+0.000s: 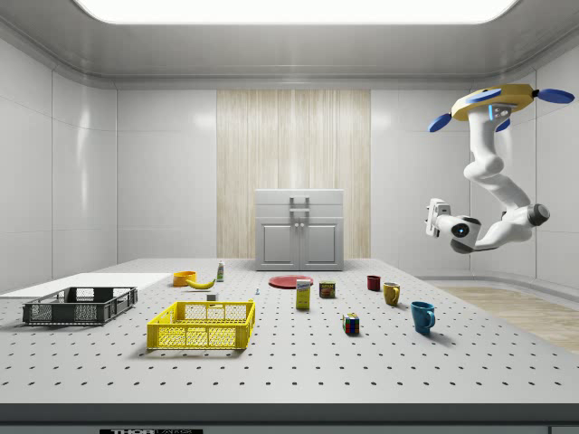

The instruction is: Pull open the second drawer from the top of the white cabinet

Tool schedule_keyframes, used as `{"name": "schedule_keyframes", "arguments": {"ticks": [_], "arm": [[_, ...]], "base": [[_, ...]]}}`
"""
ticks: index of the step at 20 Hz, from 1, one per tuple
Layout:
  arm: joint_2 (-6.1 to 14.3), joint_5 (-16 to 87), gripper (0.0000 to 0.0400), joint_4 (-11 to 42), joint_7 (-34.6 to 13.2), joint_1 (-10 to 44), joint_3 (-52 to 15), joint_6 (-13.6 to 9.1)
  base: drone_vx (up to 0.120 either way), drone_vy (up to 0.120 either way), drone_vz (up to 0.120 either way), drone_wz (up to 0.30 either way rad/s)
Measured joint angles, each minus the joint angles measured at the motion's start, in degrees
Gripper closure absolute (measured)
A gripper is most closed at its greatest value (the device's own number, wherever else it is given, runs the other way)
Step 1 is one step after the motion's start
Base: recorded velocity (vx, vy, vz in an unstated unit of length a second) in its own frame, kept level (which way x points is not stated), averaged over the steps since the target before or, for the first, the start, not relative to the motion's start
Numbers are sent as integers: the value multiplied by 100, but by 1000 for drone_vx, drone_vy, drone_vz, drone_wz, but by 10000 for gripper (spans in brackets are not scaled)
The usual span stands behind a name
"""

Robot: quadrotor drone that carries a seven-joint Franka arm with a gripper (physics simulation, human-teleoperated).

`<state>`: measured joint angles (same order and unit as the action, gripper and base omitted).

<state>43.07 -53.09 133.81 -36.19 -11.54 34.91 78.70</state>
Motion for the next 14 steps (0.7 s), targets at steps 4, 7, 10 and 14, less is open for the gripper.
{"name": "schedule_keyframes", "arguments": {"ticks": [4,7,10,14], "arm": [[123,-356,99,237,47,-263,314,95],[213,-470,99,339,48,-428,467,179],[301,-512,100,403,31,-574,582,267],[415,-506,100,456,-9,-749,700,386]], "base": [[120,-120,0,0],[120,-120,0,0],[120,-120,0,0],[120,-120,0,0]]}}
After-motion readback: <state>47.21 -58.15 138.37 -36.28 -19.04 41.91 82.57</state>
